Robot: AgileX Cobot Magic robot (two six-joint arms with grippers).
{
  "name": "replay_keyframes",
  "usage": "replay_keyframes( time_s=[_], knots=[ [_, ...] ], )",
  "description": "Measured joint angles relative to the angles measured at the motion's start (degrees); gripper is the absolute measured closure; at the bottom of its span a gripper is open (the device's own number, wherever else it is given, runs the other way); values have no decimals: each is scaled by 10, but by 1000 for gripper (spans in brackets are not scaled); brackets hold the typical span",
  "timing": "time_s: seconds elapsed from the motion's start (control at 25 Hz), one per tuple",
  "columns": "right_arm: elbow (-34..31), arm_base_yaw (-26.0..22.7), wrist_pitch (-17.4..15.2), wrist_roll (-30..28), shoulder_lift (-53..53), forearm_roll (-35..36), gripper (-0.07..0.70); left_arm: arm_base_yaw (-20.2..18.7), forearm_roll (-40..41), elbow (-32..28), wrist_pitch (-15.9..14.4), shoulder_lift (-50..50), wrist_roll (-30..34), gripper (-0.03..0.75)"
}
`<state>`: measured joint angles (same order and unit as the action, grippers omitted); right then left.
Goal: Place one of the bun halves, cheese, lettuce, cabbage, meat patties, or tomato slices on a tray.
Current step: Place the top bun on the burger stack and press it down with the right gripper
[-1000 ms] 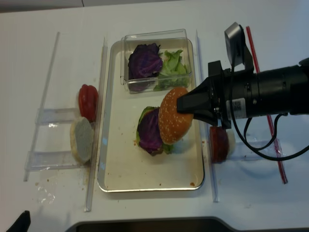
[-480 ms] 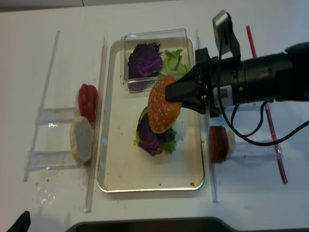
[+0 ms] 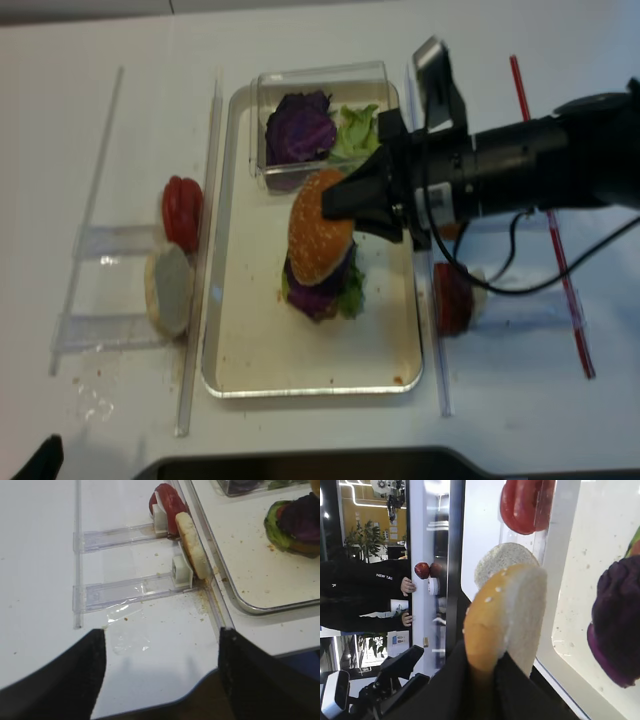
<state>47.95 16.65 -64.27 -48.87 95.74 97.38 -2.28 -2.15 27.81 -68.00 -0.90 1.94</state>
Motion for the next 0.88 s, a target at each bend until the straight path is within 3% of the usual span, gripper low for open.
replay_keyframes(
  time_s=[0.28,0.88],
  knots=[
    [7,4,19,-7,18,1,509,0,0,0,0,0,0,276],
    [10,5,23,-24,63,3,509,0,0,0,0,0,0,276]
  ],
)
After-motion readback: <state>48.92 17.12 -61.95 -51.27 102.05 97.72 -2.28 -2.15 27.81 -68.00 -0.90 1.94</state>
